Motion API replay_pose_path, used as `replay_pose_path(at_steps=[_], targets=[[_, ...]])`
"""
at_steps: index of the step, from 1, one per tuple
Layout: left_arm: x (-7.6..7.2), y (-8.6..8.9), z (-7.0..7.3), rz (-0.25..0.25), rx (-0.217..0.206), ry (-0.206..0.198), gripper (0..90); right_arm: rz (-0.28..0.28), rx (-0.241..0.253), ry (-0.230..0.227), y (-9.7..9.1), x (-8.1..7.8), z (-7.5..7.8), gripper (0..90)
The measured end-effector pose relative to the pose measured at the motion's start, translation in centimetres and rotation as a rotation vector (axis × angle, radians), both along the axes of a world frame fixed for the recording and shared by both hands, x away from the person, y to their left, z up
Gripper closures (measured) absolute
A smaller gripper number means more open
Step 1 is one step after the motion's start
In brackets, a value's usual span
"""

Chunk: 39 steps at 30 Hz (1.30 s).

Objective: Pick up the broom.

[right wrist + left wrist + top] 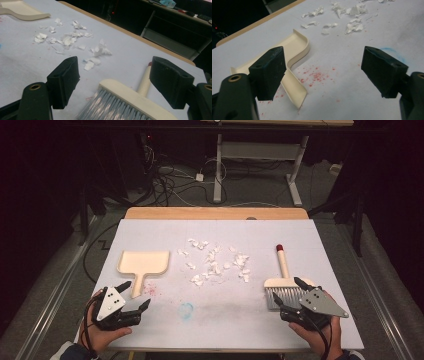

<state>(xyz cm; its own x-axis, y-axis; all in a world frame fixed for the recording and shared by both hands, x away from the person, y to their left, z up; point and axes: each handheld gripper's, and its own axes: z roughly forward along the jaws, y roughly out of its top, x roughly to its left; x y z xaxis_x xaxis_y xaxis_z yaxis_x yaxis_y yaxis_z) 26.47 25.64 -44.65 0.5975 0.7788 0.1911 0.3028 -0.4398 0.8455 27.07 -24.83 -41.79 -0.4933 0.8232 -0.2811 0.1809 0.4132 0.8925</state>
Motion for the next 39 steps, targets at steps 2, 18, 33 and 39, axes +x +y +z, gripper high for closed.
replay_pose_path(at_steps=[2, 18, 33, 39], targets=[[0.0, -0.3, -0.1, 0.007, 0.041, -0.010, 19.3, -0.004, -0.006, -0.001, 0.1, 0.1, 0.0, 24.4], [0.4, -1.3, -0.6, -0.031, 0.076, 0.000, 19.8, -0.113, -0.056, 0.136, -0.6, 3.2, 0.0, 25.2], [0.5, -2.3, -1.0, -0.052, 0.112, 0.019, 19.9, -0.239, 0.015, 0.430, -3.0, 13.4, 0.5, 30.5], [0.3, -2.2, -1.2, -0.056, 0.119, 0.025, 20.0, -0.319, -0.014, 0.553, -2.4, 16.6, -1.5, 34.5]])
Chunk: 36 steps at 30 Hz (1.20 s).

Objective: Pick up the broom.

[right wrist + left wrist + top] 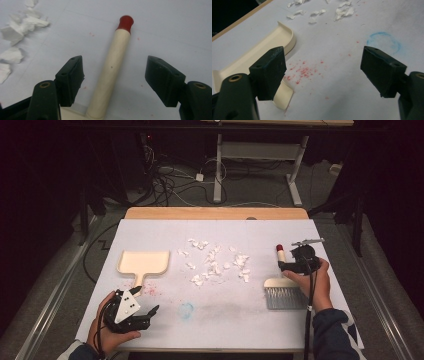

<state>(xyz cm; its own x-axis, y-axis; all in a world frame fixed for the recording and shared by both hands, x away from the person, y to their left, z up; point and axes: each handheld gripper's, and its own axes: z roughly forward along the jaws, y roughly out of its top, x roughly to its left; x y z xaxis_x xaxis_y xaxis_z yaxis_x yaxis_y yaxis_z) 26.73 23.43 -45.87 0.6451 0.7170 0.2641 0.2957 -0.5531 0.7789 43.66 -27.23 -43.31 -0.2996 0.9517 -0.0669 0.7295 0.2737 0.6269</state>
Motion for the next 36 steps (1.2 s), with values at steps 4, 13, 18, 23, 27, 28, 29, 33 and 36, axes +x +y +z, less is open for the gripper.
replay_pose_path(at_steps=[4, 13, 18, 23, 27, 28, 29, 33, 36], targets=[[0.0, -0.1, -0.1, -0.001, 0.003, 0.013, 20.0, -0.039, -0.009, 0.062, 0.5, 1.3, -1.4, 38.0], [0.1, -0.3, -0.3, -0.012, 0.022, 0.017, 20.1, -0.064, 0.004, 0.089, 0.5, 2.0, -2.3, 61.5], [0.1, -0.4, -0.3, -0.018, 0.025, 0.019, 20.1, -0.076, -0.003, 0.081, 0.9, 2.0, -2.4, 63.1], [0.4, -0.6, -0.4, -0.028, 0.033, 0.026, 20.1, -0.088, -0.014, 0.062, 1.3, 1.9, -2.5, 68.0], [0.7, -0.7, -0.5, -0.034, 0.035, 0.032, 20.1, -0.079, -0.023, 0.049, 1.5, 1.8, -2.6, 70.1], [0.7, -0.7, -0.5, -0.034, 0.035, 0.032, 20.1, -0.079, -0.020, 0.047, 1.4, 1.8, -2.6, 70.1], [0.8, -0.8, -0.5, -0.036, 0.036, 0.035, 20.1, -0.079, -0.015, 0.044, 1.4, 1.7, -2.6, 70.1], [1.1, -1.1, -0.5, -0.046, 0.045, 0.038, 20.1, -0.071, 0.002, 0.022, 1.2, 1.5, -2.8, 70.1], [1.1, -1.3, -0.5, -0.049, 0.049, 0.038, 20.2, -0.066, 0.016, 0.011, 1.0, 1.2, -2.6, 70.1]])
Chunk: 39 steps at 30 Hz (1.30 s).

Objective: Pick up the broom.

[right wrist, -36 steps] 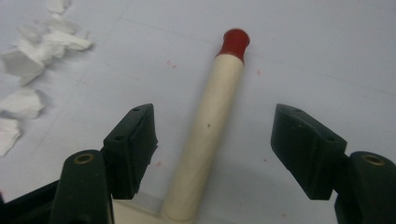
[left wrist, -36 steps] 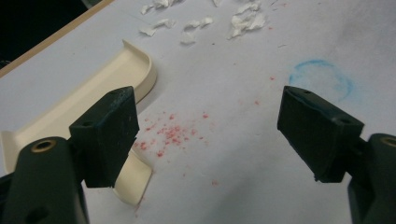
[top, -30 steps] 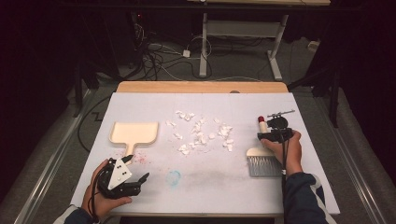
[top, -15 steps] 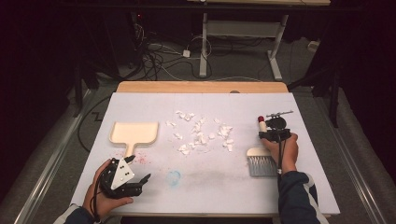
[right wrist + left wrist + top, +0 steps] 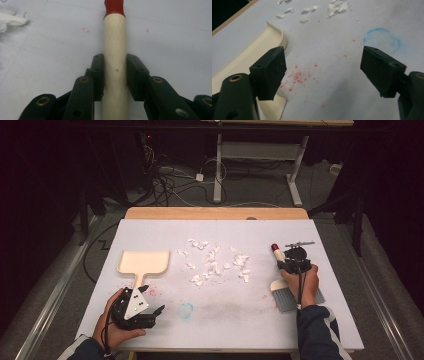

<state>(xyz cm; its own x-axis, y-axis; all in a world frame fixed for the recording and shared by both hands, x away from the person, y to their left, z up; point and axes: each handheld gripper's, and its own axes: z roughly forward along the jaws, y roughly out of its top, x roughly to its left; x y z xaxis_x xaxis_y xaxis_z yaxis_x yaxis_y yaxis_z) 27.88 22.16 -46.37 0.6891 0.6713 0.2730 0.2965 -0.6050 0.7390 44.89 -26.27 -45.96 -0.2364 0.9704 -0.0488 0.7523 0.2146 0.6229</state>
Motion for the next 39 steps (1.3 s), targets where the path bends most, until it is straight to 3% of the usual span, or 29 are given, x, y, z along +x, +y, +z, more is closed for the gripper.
replay_pose_path(at_steps=[10, 24, 33, 34, 39], targets=[[-0.3, 0.3, 0.2, 0.004, -0.010, -0.010, 20.3, 0.021, 0.024, -0.092, -0.5, -1.2, 1.8, 70.2], [-0.7, 0.6, 0.4, 0.025, -0.006, -0.022, 20.8, 0.146, 0.100, -0.258, -1.2, -4.7, 6.1, 70.5], [-0.8, 0.7, 0.4, 0.030, 0.005, -0.025, 21.8, 0.189, 0.103, -0.327, -0.5, -5.9, 7.1, 70.4], [-0.8, 0.7, 0.4, 0.031, 0.005, -0.026, 21.8, 0.199, 0.109, -0.357, -0.5, -6.4, 7.5, 70.4], [-0.9, 0.9, 0.7, 0.033, -0.006, -0.033, 21.8, 0.208, 0.115, -0.416, -0.2, -7.4, 8.2, 70.4]])
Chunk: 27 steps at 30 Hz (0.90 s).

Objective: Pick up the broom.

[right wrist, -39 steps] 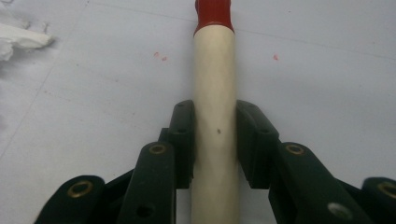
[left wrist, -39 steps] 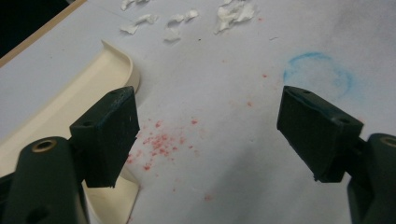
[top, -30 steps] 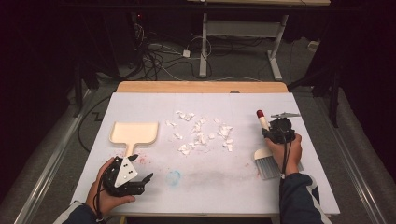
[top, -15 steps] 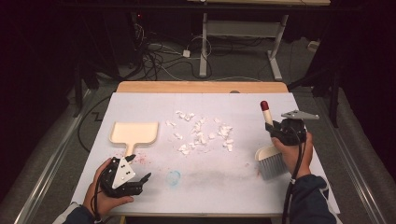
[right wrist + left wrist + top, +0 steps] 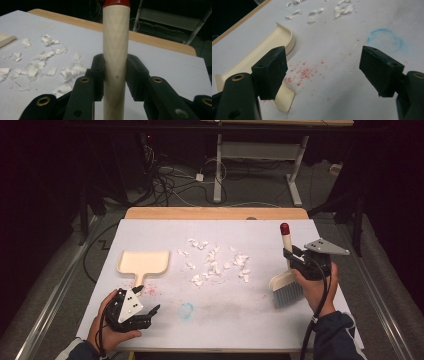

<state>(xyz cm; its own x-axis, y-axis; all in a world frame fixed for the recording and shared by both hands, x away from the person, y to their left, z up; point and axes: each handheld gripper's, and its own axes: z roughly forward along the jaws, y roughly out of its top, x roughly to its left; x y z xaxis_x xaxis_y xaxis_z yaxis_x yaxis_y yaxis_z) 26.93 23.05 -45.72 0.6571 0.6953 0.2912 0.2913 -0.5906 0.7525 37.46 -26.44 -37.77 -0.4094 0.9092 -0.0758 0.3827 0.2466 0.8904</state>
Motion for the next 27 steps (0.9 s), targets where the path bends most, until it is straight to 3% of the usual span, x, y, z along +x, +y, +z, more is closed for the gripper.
replay_pose_path(at_steps=[6, 10, 14, 16, 17, 18, 20, 21, 25, 27], targets=[[-0.2, 0.3, 0.4, 0.007, -0.044, 0.002, 21.8, 0.007, 0.010, -0.040, 0.2, -1.3, 0.9, 70.4], [-0.1, 0.1, 0.7, 0.011, -0.068, 0.009, 21.8, 0.005, 0.024, -0.095, 0.3, -2.6, 1.9, 70.4], [0.3, -0.8, 1.3, -0.013, -0.112, -0.001, 21.8, 0.005, 0.041, -0.119, 0.7, -3.5, 2.2, 70.4], [0.4, -1.9, 1.7, -0.038, -0.132, 0.006, 21.8, -0.002, 0.043, -0.126, 1.0, -4.0, 2.2, 70.4], [0.6, -3.2, 2.2, -0.080, -0.165, 0.009, 21.8, -0.002, 0.046, -0.130, 1.1, -4.2, 2.2, 70.4], [0.6, -3.2, 2.2, -0.080, -0.165, 0.009, 21.8, -0.002, 0.050, -0.131, 1.3, -4.4, 2.2, 70.4], [0.9, -4.9, 2.9, -0.122, -0.185, 0.002, 21.8, -0.003, 0.053, -0.138, 1.6, -5.0, 2.2, 70.4], [1.3, -6.6, 3.6, -0.168, -0.235, 0.009, 21.8, -0.004, 0.055, -0.143, 1.8, -5.3, 2.2, 70.4], [2.2, -10.7, 4.8, -0.262, -0.316, 0.040, 22.5, -0.002, 0.061, -0.159, 2.7, -6.4, 2.3, 70.4], [2.4, -12.9, 5.4, -0.307, -0.335, 0.046, 22.6, 0.006, 0.063, -0.165, 3.3, -6.9, 2.4, 70.4]])
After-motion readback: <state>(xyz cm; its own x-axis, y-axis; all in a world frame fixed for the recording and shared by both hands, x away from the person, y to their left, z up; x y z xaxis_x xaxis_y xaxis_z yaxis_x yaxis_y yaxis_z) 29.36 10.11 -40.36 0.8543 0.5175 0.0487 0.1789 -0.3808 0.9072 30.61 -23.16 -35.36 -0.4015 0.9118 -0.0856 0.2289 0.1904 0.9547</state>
